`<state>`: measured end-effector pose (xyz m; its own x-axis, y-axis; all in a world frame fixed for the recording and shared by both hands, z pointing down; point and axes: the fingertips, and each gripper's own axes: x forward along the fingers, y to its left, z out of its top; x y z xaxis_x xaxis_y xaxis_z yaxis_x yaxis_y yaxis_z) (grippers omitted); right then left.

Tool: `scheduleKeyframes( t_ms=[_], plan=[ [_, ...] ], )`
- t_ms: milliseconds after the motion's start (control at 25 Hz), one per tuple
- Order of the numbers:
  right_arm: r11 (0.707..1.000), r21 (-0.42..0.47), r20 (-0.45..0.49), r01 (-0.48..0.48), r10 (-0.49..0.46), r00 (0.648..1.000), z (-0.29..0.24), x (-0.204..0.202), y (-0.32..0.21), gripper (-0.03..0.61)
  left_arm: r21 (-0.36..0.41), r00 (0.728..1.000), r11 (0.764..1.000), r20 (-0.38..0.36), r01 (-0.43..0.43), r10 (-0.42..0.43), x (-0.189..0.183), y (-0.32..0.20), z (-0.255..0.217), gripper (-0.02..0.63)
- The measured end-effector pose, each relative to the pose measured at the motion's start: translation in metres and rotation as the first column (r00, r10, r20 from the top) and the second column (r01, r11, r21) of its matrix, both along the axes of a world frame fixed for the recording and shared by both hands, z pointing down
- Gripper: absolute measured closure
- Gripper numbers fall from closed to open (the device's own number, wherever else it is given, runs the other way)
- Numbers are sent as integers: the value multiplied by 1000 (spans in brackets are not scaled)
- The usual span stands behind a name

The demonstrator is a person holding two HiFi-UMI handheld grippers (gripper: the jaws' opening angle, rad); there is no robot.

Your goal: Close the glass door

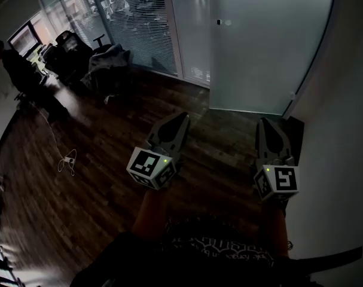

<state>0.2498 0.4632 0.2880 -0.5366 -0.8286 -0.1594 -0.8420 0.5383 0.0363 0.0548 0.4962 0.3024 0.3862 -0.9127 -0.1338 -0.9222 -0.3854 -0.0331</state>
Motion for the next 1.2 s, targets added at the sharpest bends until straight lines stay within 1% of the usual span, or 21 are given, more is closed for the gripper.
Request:
scheduleKeyframes(
  t_ms=[280,440,600,760,920,1040,1200],
  plan=[
    [1000,-21,26,5,-5,1000,2,10,-8,575,-3,1000,1000,12,4,-4,8,-4,4,611],
    [999,6,5,32,-32,999,0,12,-12,575,0,1000,1000,17,13,-13,16,-6,4,611],
    [998,11,-17,55,-55,998,2,14,-16,575,-6,999,999,2,38,-38,22,-8,4,611],
    [998,6,-6,62,-62,998,5,22,-24,575,-3,998,998,3,63,-63,28,-6,4,612],
    [998,5,15,68,-68,998,11,22,-31,575,-4,996,996,9,91,-91,20,-2,10,612],
    [997,-7,14,72,-71,997,12,15,-39,575,-19,992,992,-7,123,-123,7,-7,14,612],
    [997,-15,-5,69,-69,998,14,2,-57,575,-21,992,992,-24,121,-122,-8,-27,16,612]
  ],
)
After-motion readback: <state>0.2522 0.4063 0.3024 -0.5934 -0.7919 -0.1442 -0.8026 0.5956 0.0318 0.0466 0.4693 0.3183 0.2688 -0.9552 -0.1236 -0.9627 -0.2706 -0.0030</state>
